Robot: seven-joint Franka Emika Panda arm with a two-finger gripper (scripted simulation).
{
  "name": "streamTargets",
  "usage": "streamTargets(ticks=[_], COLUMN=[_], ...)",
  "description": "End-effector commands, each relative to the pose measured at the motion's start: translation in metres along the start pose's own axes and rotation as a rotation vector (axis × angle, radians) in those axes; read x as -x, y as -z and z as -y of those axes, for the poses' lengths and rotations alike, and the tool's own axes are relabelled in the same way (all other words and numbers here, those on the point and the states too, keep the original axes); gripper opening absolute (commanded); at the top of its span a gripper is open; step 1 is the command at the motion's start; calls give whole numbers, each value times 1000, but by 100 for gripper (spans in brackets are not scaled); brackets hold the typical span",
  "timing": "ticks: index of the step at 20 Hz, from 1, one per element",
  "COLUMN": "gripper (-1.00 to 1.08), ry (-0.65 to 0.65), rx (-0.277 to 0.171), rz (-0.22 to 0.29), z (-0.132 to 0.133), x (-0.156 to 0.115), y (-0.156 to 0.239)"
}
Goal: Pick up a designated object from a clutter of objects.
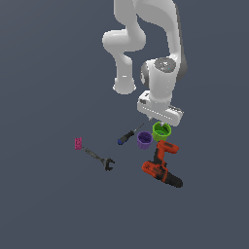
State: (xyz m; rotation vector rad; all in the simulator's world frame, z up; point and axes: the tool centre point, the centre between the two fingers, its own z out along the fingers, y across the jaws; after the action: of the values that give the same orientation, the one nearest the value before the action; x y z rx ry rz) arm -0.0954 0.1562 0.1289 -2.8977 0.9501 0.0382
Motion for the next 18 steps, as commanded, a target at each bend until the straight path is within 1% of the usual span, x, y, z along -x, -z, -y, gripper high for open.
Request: streamTargets(ticks=[1,9,18], gripper=[28,28,28], ry=[-40,-110,-115], rx=[-1,0,1], rz=[1,4,4], z=[-3,-9,-10], x=[9,27,29], y=[-9,-25,-30])
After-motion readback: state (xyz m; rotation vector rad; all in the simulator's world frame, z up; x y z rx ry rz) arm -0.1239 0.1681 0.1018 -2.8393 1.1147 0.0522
